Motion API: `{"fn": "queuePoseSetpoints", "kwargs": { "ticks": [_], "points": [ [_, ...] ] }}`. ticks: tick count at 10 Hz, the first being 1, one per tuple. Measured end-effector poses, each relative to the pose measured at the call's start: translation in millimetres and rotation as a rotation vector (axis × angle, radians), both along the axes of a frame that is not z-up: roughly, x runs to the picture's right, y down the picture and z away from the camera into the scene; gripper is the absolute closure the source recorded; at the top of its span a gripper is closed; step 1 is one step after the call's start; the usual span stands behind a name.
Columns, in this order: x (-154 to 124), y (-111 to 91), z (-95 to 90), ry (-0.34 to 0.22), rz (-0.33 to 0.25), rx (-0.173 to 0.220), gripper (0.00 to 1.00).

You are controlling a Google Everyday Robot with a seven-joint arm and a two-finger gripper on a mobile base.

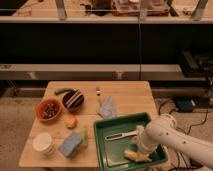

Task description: Place banana in table surface

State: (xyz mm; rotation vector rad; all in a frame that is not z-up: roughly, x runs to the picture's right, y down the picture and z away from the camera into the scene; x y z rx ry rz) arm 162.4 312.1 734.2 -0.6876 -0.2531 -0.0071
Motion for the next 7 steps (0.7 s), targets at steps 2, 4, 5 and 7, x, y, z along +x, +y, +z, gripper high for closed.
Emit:
{"fn": "queuePoseSetpoints", "kwargs": {
  "ticks": [2,4,5,7],
  "points": [
    [1.3,-3.6,5.5,0.016,-0.009,0.009,0.81],
    [3.0,-7.1,7.1,0.032,-0.013,0.011,0.96],
    [4.9,-14.3,3.9,0.049,-0.019,0.033,1.0],
    [4.6,-29.8,-9.3,0.067,-0.029,0.082,1.0]
  ]
}}
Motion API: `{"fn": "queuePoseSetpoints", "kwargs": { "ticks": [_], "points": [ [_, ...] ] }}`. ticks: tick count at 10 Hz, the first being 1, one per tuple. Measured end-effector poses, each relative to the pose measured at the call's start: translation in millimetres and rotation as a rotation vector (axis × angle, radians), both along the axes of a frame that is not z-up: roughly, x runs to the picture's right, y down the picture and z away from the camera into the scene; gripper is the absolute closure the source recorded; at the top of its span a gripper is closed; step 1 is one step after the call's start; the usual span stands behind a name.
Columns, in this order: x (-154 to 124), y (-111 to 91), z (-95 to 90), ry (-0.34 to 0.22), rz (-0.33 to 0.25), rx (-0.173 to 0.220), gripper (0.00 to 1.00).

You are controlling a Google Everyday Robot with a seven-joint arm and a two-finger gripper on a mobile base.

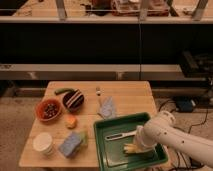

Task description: Place banana in table surface

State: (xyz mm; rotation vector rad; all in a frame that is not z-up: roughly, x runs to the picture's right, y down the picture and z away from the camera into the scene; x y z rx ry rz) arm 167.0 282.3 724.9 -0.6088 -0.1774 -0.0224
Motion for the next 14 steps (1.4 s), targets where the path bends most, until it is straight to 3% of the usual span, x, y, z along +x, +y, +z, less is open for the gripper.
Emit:
{"fn": "queuePoseSetpoints", "kwargs": {
  "ticks": [3,4,6,7,8,11,14],
  "points": [
    [-0.9,-56.2,-40.6,0.007,-0.001,0.091,1.0],
    [-4.3,-92.1,-52.7,-0.007,0.0,0.133,1.0],
    [-14.9,-142.5,-48.4,-0.054,-0.008,0.182,1.0],
    [-21.6,-162.5,-40.6,-0.079,-0.011,0.203,1.0],
    [-31.6,-195.9,-24.4,-0.122,-0.003,0.247,1.0],
    [-38.1,-248.3,13.6,-0.166,0.017,0.314,1.0],
    [-41.0,-287.4,85.9,-0.158,0.03,0.308,1.0]
  ]
}}
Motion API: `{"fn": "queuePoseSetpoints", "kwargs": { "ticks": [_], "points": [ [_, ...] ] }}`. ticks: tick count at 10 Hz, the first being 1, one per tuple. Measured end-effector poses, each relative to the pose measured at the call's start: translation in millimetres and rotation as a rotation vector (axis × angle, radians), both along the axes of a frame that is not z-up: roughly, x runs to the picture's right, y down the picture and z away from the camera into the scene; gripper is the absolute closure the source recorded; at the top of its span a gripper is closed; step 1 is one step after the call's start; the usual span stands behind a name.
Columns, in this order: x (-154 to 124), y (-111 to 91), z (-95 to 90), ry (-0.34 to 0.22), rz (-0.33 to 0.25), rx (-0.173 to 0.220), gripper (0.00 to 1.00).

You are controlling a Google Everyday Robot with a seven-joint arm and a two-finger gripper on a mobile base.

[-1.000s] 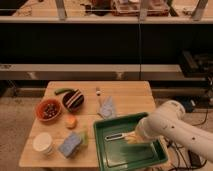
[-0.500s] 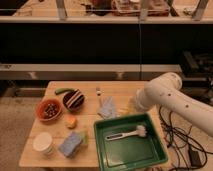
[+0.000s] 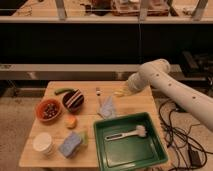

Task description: Place banana in table surface

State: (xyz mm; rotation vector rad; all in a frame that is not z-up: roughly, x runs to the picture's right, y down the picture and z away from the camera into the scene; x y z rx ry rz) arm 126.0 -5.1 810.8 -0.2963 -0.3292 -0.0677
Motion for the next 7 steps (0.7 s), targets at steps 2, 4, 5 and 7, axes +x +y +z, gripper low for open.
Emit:
{"fn": "queuePoseSetpoints", "kwargs": {
  "ticks": [2,4,5,7],
  "points": [
    [8.7,-9.5,43.1,0.022,0.037,-0.031,0.94],
    [29.7,0.7,79.8,0.034,0.086,-0.082,0.72],
    [39.4,8.3,87.8,0.036,0.099,-0.1,0.64],
    [54.8,22.8,92.4,0.041,0.123,-0.133,0.46]
  ]
}}
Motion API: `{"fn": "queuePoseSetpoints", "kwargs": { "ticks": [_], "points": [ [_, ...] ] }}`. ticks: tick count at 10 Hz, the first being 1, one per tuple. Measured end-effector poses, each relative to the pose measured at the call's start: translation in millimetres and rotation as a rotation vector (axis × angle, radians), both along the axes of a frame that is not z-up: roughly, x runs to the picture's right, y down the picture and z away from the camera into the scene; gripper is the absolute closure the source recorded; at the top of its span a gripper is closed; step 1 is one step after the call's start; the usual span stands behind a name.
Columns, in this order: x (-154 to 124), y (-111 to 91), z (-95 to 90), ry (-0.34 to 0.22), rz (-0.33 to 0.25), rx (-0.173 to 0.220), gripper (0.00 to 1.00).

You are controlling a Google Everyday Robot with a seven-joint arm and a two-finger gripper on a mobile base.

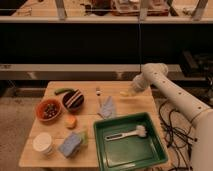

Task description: Place banana in table surface

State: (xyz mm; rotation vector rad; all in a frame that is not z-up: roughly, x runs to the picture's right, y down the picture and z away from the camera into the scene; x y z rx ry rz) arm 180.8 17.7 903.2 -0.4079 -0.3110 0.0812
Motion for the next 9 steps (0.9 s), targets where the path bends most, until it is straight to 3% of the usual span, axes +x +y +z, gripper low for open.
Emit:
{"fn": "queuePoseSetpoints", "kwargs": {
  "ticks": [2,4,6,7,9],
  "points": [
    [1.7,11.9,2.3,-0.028,0.028,-0.045,0.26],
    [-3.9,27.2,0.1,-0.044,0.01,-0.075,0.2],
    [-10.0,29.8,-6.8,-0.04,-0.032,-0.06,0.2],
    [-10.3,25.7,-19.4,-0.027,-0.046,-0.033,0.2],
    [-8.0,14.1,-39.2,-0.033,-0.033,-0.002,0.2]
  ]
}}
